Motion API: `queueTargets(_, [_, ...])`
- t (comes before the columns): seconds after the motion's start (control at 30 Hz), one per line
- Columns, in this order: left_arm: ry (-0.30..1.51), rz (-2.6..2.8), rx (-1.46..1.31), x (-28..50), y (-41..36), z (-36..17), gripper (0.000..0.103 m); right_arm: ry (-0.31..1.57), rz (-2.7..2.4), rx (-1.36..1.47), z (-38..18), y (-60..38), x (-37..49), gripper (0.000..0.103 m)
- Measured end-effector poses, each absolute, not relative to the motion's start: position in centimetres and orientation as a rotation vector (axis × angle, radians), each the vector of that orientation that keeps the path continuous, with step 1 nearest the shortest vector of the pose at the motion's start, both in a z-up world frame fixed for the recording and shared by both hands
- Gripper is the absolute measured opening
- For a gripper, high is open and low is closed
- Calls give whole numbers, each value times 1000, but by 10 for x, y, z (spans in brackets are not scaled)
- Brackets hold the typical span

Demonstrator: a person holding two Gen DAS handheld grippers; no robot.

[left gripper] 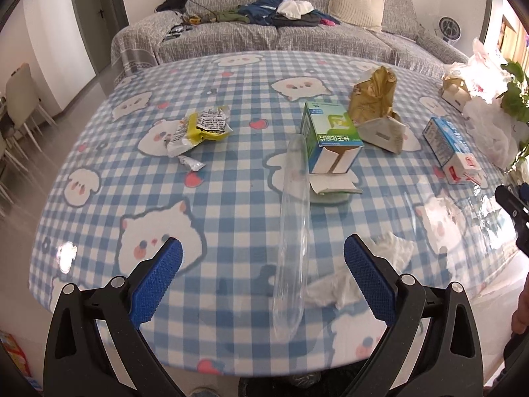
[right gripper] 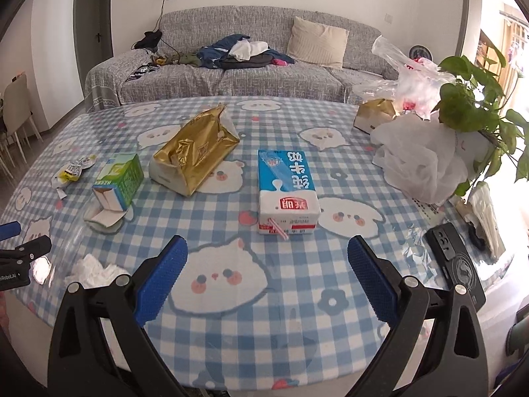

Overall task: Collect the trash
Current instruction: 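Grasp the clear plastic tube with the left tool while the right tool grasps the milk carton, then carry the clear tube and milk carton over the black bin with both tools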

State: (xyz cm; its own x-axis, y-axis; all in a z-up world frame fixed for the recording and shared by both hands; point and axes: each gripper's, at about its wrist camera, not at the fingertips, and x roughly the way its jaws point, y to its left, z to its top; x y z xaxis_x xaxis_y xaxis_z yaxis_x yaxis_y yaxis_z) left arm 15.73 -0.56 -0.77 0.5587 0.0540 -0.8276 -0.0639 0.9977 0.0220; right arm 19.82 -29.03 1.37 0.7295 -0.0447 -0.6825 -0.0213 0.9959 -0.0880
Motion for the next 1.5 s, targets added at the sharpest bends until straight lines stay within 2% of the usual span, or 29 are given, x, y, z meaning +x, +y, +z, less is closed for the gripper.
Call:
queueTargets(0.2, [1006, 59, -14, 177, -5, -20, 95, 782, -19, -47, 3, -304, 230, 94])
queueTargets(0.47, [1046, 34, 2, 201, -10, -37, 88, 814, -53, -37, -11, -313, 269, 90])
queueTargets(0.6, [1072, 28, 6, 212, -12, -48, 78, 835, -51, -18, -20, -317, 285, 88])
queueTargets(0.67, [1087, 28, 15, 217, -14, -54, 73, 858, -45, -8, -27, -317, 293, 82])
queueTargets(0.97, [1088, 23, 31, 230, -21, -56, 48, 899, -57, 17, -41, -320, 315, 66])
queueTargets(1.1, [1093, 18, 36, 234, -22, -54, 25, 901, -58, 12, -42, -318, 319, 63])
queueTargets(1.5, [1079, 19, 27, 228, -17, -48, 25, 888, -69, 7, -40, -320, 315, 62])
